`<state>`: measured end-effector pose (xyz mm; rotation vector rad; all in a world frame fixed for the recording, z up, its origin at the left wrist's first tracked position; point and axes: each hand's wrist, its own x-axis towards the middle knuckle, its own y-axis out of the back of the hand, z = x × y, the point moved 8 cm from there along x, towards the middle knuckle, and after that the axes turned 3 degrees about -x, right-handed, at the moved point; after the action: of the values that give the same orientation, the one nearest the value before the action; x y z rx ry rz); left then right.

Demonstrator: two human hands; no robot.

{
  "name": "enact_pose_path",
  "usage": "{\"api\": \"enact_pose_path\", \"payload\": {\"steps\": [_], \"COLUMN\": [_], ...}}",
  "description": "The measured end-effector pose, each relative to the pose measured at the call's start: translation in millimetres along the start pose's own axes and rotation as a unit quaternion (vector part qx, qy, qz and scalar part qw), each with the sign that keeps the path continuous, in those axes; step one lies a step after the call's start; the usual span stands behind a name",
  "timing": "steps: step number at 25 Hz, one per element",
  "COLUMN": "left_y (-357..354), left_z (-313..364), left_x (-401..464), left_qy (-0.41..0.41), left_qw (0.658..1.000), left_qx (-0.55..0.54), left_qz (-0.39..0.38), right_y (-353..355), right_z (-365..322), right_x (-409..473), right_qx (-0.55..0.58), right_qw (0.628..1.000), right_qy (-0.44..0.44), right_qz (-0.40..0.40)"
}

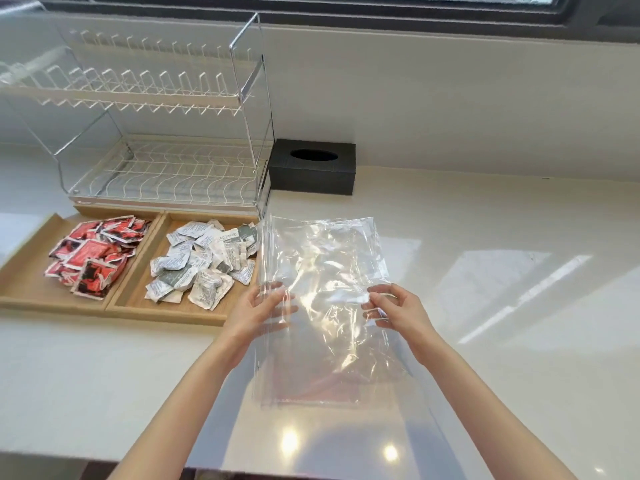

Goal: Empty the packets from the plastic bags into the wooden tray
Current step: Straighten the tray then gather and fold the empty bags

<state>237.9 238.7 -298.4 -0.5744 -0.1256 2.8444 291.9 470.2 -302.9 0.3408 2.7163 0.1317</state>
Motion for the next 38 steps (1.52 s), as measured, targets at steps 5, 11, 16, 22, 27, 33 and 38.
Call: {"api": "enact_pose_path", "payload": {"steps": [5, 11, 16, 22, 27, 33, 38], "left_y": [40.4, 111.9, 188.7, 270.3, 309.0, 351.0, 366.4], "left_z": [-4.9, -11.7, -39.2, -109.4, -163.8, -227.2, -290.0], "left_x": [-28.4, -84.6, -156.2, -251.9, -310.3, -338.5, -331.4], "left_qy": [-0.004, -0.033, -0.035, 0.031, 0.075, 0.134, 0.2], "left_qw": [0.997, 0.987, 0.969, 0.943, 0.928, 0.906, 0.874], "left_qx": [-0.031, -0.046, -0.089, -0.117, -0.135, -0.153, -0.173], "left_qz": [0.069, 0.149, 0.23, 0.31, 0.339, 0.37, 0.407], "right_y": [-28.8, -98.9, -187.8, -284.4, -338.2, -392.8, -419.6], "right_z": [-10.9, -21.4, -8.5, 27.9, 82.1, 131.9, 185.5], "right_x": [-5.5, -35.3, -75.0, -146.5, -188.2, -200.3, -174.4], "right_qx": [-0.02, -0.035, -0.071, -0.11, -0.178, -0.23, -0.304], "right_qw": [0.999, 0.992, 0.977, 0.96, 0.941, 0.921, 0.896], "right_qy": [-0.001, 0.02, 0.019, -0.003, -0.028, -0.084, -0.119], "right_qz": [-0.044, -0.119, -0.201, -0.256, -0.287, -0.303, -0.301]}}
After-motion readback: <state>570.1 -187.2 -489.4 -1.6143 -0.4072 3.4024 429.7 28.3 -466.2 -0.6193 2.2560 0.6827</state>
